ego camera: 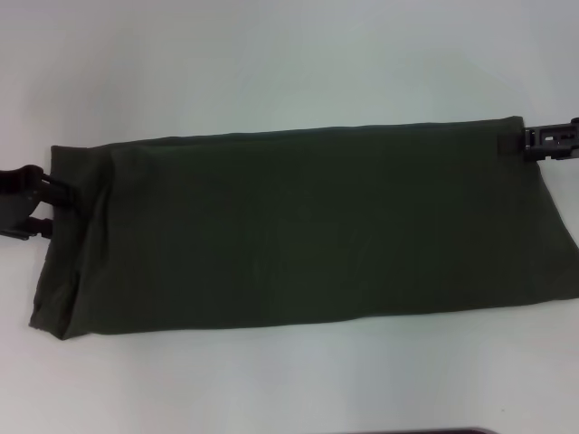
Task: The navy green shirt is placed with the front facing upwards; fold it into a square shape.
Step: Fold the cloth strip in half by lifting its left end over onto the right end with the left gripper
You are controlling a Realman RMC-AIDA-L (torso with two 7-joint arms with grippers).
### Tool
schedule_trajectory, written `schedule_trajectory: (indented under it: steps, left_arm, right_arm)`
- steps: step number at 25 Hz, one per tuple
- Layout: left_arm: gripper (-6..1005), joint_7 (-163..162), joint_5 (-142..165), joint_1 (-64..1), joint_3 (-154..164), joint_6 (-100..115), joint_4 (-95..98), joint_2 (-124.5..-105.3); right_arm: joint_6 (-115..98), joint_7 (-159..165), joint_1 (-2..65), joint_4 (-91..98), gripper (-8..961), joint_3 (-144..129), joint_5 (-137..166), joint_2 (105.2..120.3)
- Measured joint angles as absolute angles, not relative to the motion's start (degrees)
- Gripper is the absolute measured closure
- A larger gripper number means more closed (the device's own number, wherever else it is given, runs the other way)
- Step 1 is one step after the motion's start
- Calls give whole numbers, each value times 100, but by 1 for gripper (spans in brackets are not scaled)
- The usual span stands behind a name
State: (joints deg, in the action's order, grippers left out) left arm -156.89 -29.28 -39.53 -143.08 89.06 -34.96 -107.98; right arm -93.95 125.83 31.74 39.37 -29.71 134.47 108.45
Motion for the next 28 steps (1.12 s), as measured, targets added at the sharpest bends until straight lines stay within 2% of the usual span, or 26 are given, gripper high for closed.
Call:
schedule_trajectory:
  steps: [28]
  left_arm:
    - [552,-15883,-2651,-3957,-14312,8732,-3483,-10849]
  right_arm:
    - [-9396,12574,3164,3937,25,-2980,13457,10837]
